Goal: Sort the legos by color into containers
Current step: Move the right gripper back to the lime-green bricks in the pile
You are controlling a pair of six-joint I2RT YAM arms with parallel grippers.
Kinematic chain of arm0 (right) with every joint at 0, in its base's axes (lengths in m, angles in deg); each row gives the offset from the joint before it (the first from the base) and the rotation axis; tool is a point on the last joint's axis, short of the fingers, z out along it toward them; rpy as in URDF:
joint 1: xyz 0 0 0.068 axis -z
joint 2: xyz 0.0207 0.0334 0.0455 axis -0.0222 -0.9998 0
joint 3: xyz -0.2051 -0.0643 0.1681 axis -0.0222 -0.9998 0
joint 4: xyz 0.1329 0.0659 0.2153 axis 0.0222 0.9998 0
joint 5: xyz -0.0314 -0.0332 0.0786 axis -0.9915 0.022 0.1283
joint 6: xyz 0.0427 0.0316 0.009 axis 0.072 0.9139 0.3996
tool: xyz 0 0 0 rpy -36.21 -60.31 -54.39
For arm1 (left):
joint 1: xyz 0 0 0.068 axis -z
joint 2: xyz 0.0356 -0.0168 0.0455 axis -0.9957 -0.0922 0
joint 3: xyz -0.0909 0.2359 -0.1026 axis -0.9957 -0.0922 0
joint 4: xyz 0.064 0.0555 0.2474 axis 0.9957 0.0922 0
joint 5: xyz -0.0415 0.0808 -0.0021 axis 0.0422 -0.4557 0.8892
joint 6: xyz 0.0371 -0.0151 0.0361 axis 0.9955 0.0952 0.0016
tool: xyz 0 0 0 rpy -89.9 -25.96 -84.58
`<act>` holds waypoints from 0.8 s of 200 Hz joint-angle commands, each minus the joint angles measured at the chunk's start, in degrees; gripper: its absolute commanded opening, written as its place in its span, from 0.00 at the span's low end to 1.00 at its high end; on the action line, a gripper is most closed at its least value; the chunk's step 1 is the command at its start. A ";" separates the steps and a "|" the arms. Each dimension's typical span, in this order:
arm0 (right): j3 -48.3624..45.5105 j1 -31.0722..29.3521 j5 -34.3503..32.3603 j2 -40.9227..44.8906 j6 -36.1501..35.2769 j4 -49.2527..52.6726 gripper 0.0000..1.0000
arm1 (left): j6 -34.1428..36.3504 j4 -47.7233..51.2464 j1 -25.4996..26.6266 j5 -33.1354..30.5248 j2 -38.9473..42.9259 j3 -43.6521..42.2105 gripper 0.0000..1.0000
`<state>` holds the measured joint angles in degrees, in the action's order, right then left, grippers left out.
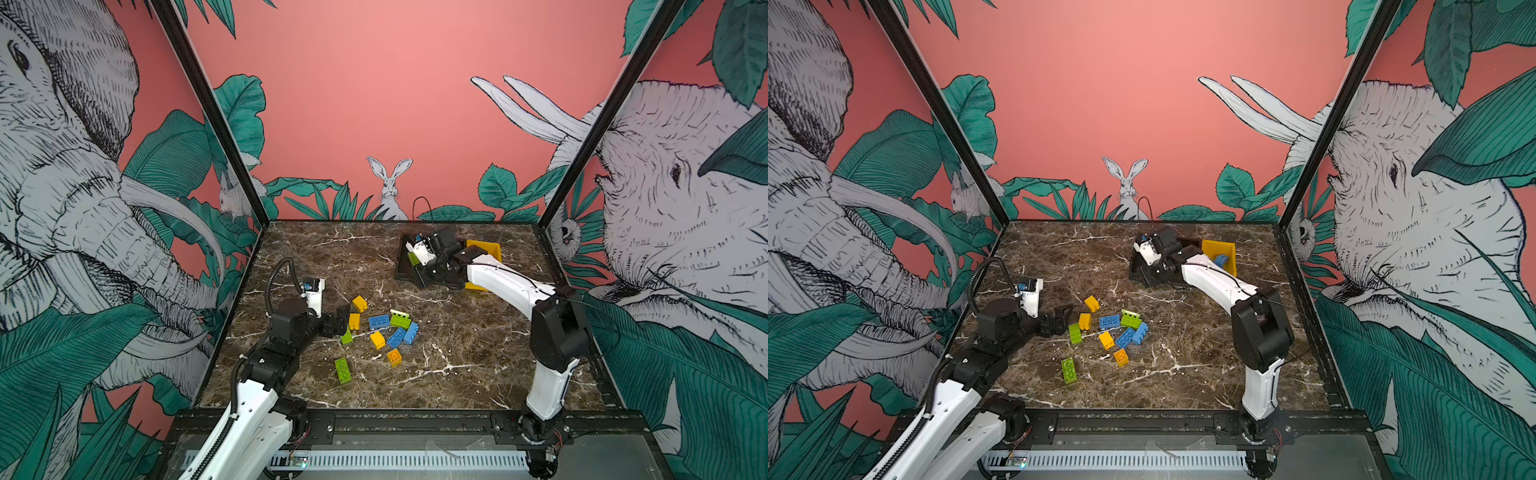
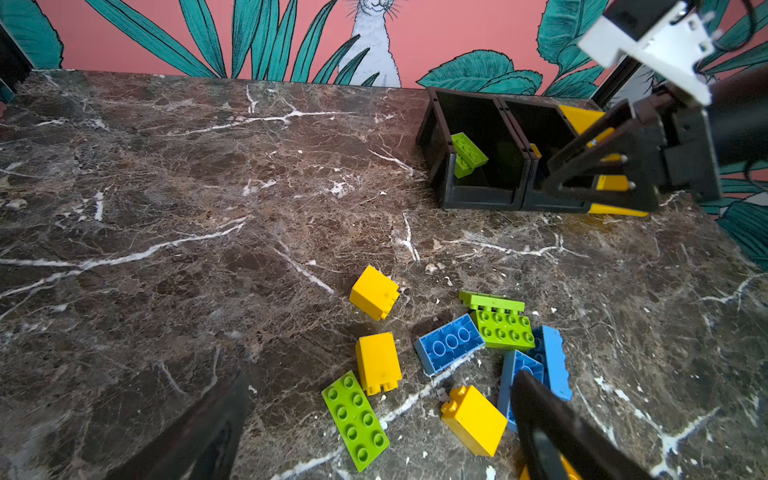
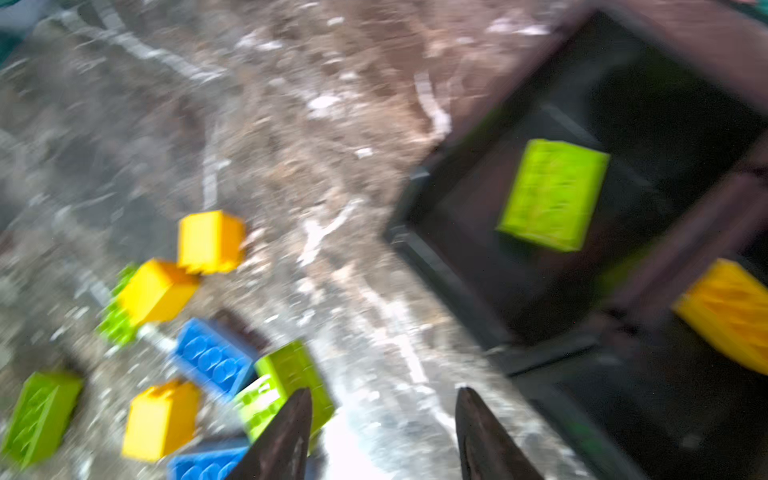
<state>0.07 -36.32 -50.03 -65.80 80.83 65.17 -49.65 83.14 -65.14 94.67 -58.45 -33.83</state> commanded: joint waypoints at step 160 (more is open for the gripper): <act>0.03 -6.89 -0.32 -11.80 -3.39 0.68 0.49 | -0.48 5.88 0.17 -0.53 3.15 1.32 0.99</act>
<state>-0.96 -43.49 -49.00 -76.86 76.41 67.44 -49.74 88.15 -65.14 94.86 -55.63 -33.74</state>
